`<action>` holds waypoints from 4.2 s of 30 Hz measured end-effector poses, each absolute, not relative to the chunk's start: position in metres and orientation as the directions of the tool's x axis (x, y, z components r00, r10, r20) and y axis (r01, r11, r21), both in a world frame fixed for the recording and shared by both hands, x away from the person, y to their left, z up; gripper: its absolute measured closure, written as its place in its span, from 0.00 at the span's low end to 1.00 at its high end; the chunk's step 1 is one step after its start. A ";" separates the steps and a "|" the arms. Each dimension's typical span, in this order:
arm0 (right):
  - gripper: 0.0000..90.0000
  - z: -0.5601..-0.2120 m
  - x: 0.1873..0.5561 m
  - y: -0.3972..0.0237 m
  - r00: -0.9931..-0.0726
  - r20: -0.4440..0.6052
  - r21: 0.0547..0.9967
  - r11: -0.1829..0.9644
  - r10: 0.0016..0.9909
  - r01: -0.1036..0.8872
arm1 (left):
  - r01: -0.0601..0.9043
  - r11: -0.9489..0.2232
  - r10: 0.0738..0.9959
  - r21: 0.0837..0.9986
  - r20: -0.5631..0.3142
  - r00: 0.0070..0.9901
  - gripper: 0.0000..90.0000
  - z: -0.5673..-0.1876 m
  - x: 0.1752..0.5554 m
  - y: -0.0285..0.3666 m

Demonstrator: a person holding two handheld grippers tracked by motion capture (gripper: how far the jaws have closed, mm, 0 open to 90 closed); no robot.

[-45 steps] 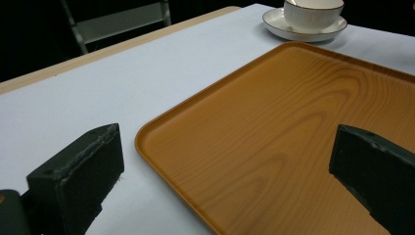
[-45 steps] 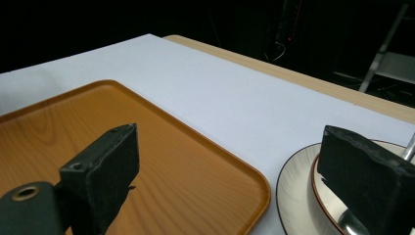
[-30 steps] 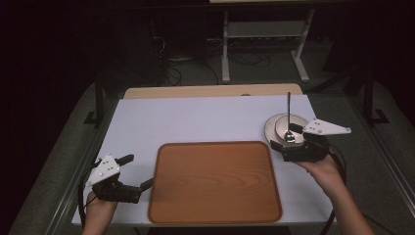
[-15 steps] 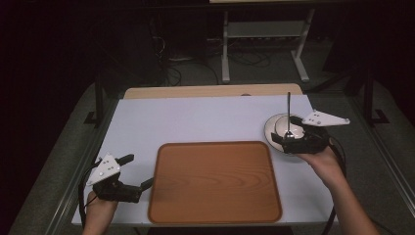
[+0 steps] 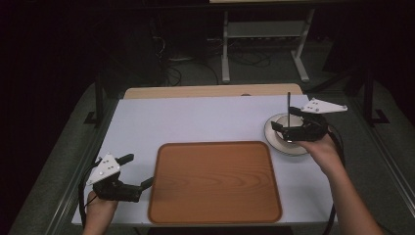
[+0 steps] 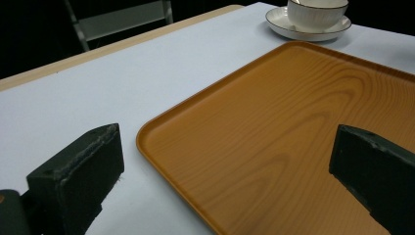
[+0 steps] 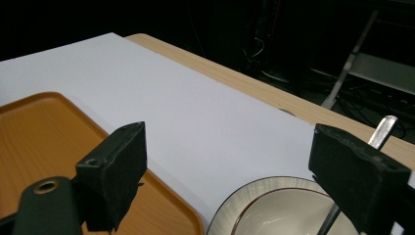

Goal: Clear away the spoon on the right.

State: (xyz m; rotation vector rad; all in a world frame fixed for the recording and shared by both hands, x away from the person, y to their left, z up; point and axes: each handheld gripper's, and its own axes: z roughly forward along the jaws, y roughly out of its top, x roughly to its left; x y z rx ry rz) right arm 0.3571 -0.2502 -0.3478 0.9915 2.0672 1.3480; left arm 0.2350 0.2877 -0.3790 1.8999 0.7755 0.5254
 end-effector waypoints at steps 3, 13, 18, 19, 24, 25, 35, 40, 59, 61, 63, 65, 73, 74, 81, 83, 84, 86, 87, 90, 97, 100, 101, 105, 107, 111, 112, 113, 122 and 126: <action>0.18 -0.348 0.363 -0.253 -0.615 0.002 0.912 0.251 0.789 0.326 | 0.287 -0.320 0.709 0.903 0.027 0.704 0.00 -0.379 0.235 0.288; 0.45 -0.357 0.396 -0.266 -0.572 0.063 0.877 0.228 0.818 0.423 | 0.293 -0.306 0.716 0.906 0.016 0.698 0.00 -0.379 0.236 0.290; 0.63 -0.362 0.413 -0.268 -0.534 0.063 0.858 0.228 0.843 0.460 | 0.295 -0.305 0.716 0.906 0.014 0.698 0.00 -0.380 0.236 0.290; 0.66 -0.362 0.415 -0.269 -0.527 0.062 0.856 0.227 0.848 0.465 | 0.295 -0.305 0.716 0.905 0.013 0.698 0.00 -0.380 0.236 0.290; 0.87 -0.367 0.428 -0.269 -0.494 0.051 0.836 0.234 0.868 0.497 | 0.297 -0.305 0.716 0.905 0.012 0.698 0.00 -0.380 0.236 0.290; 0.90 -0.369 0.431 -0.269 -0.490 0.050 0.831 0.236 0.870 0.504 | 0.298 -0.304 0.716 0.905 0.010 0.698 0.00 -0.380 0.236 0.290; 1.00 -0.382 0.445 -0.275 -0.444 0.041 0.805 0.234 0.895 0.546 | 0.308 -0.300 0.717 0.903 0.000 0.697 0.00 -0.381 0.238 0.291; 1.00 -0.385 0.449 -0.278 -0.424 0.037 0.802 0.227 0.905 0.553 | 0.310 -0.302 0.719 0.902 0.002 0.695 0.00 -0.381 0.237 0.290; 1.00 -0.386 0.448 -0.293 -0.367 0.037 0.796 0.195 0.929 0.573 | 0.311 -0.305 0.721 0.900 0.005 0.693 0.00 -0.381 0.237 0.290; 1.00 -0.385 0.447 -0.295 -0.360 0.035 0.796 0.192 0.932 0.574 | 0.311 -0.305 0.721 0.900 0.005 0.693 0.00 -0.381 0.237 0.290; 1.00 -0.385 0.446 -0.298 -0.356 0.035 0.798 0.188 0.934 0.573 | 0.311 -0.304 0.720 0.900 0.004 0.693 0.00 -0.381 0.237 0.291; 1.00 -0.384 0.445 -0.301 -0.348 0.038 0.799 0.181 0.937 0.574 | 0.311 -0.303 0.720 0.901 0.003 0.694 0.00 -0.381 0.237 0.291; 1.00 -0.383 0.440 -0.312 -0.326 0.028 0.799 0.175 0.945 0.575 | 0.310 -0.304 0.721 0.901 0.005 0.693 0.00 -0.381 0.237 0.290; 1.00 -0.383 0.439 -0.313 -0.322 0.028 0.799 0.173 0.946 0.576 | 0.309 -0.305 0.720 0.901 0.006 0.694 0.00 -0.381 0.237 0.290; 1.00 -0.383 0.432 -0.323 -0.309 0.028 0.801 0.163 0.951 0.576 | 0.309 -0.308 0.719 0.900 0.007 0.695 0.00 -0.381 0.237 0.290; 1.00 -0.383 0.430 -0.326 -0.304 0.033 0.801 0.157 0.952 0.578 | 0.309 -0.307 0.719 0.900 0.007 0.695 0.00 -0.381 0.237 0.290; 1.00 -0.383 0.428 -0.328 -0.300 0.036 0.802 0.152 0.953 0.578 | 0.310 -0.305 0.720 0.901 0.005 0.694 0.00 -0.381 0.237 0.290; 1.00 -0.383 0.425 -0.331 -0.300 0.038 0.804 0.149 0.953 0.576 | 0.310 -0.306 0.720 0.900 0.006 0.694 0.00 -0.381 0.237 0.290; 1.00 -0.383 0.423 -0.332 -0.298 0.039 0.804 0.147 0.954 0.576 | 0.310 -0.307 0.719 0.900 0.006 0.694 0.00 -0.381 0.237 0.290; 1.00 -0.383 0.418 -0.334 -0.301 0.035 0.807 0.151 0.953 0.572 | 0.309 -0.311 0.718 0.899 0.009 0.696 0.00 -0.381 0.237 0.290; 1.00 -0.383 0.410 -0.337 -0.307 0.027 0.804 0.162 0.951 0.572 | 0.310 -0.308 0.720 0.899 0.007 0.694 0.00 -0.381 0.238 0.290; 1.00 -0.381 0.405 -0.337 -0.310 0.020 0.806 0.168 0.950 0.567 | 0.308 -0.308 0.718 0.900 0.007 0.696 0.00 -0.381 0.237 0.290; 1.00 -0.381 0.404 -0.337 -0.313 0.018 0.804 0.172 0.950 0.569 | 0.309 -0.308 0.718 0.900 0.007 0.696 0.00 -0.381 0.237 0.290; 1.00 -0.381 0.401 -0.337 -0.322 0.013 0.809 0.179 0.947 0.560 | 0.309 -0.313 0.716 0.898 0.010 0.698 0.00 -0.381 0.238 0.289; 1.00 -0.381 0.403 -0.337 -0.323 0.015 0.809 0.179 0.946 0.560 | 0.308 -0.313 0.716 0.898 0.010 0.698 0.00 -0.381 0.238 0.289; 1.00 -0.384 0.409 -0.334 -0.309 0.004 0.789 0.187 0.951 0.585 | 0.309 -0.313 0.717 0.898 0.010 0.697 0.00 -0.381 0.237 0.289; 1.00 -0.385 0.408 -0.334 -0.309 0.000 0.786 0.191 0.951 0.588 | 0.307 -0.311 0.716 0.899 0.009 0.698 0.00 -0.381 0.237 0.290; 1.00 -0.385 0.407 -0.333 -0.308 -0.005 0.783 0.195 0.951 0.590 | 0.309 -0.308 0.718 0.900 0.007 0.696 0.00 -0.381 0.237 0.290; 0.96 -0.383 0.385 -0.332 -0.303 -0.028 0.786 0.208 0.953 0.582 | 0.304 -0.315 0.711 0.899 0.012 0.703 0.00 -0.380 0.236 0.288; 0.82 -0.372 0.368 -0.330 -0.314 0.009 0.826 0.170 0.950 0.538 | 0.303 -0.314 0.711 0.900 0.011 0.703 0.00 -0.381 0.237 0.289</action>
